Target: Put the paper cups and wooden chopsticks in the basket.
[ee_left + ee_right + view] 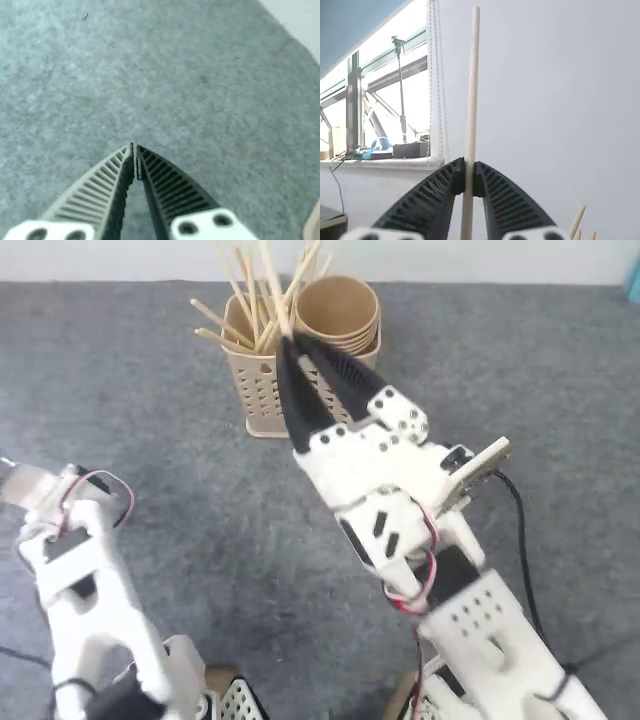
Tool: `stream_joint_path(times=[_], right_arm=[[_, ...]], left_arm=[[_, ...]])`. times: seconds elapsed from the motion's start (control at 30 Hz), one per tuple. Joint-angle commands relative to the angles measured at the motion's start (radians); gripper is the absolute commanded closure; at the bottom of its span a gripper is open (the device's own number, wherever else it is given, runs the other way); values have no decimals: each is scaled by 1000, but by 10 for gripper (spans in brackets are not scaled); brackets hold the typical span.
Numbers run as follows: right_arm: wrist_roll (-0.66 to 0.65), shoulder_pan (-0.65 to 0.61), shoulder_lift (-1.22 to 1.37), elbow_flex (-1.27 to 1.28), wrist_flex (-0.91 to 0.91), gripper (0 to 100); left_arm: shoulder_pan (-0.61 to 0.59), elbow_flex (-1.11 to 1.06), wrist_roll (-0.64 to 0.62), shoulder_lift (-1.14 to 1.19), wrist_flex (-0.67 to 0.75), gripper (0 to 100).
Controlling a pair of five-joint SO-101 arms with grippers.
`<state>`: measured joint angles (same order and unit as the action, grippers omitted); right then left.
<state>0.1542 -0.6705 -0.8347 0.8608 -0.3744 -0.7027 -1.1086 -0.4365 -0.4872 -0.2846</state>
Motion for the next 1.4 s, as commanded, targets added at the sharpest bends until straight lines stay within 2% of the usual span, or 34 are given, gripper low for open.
stream_joint_path(times=[0.0, 0.13, 0.27, 0.47, 0.63, 0.77, 0.93, 1.17, 1.37], right_arm=[[-63, 13, 171, -95, -197, 991], [-149, 13, 409, -261, -286, 991], [-153, 30, 644, -454, -343, 991], [-153, 64, 990, -767, -349, 991], [-152, 91, 1173, -916, -351, 991], [-150, 94, 1210, -919, -351, 977], [-150, 94, 1211, -919, -340, 842], [-150, 104, 1182, -918, -340, 864], [-149, 111, 980, -792, -237, 864]], left_arm=[[52, -110, 74, -176, 121, 988], [80, -223, 91, -310, 178, 988], [95, -285, 95, -402, 180, 988], [140, -331, 189, -465, 180, 988], [144, -332, 201, -463, 180, 988], [146, -332, 201, -462, 181, 988], [146, -332, 201, -462, 181, 988], [146, -332, 201, -460, 181, 988], [164, -334, 210, -460, 180, 987]])
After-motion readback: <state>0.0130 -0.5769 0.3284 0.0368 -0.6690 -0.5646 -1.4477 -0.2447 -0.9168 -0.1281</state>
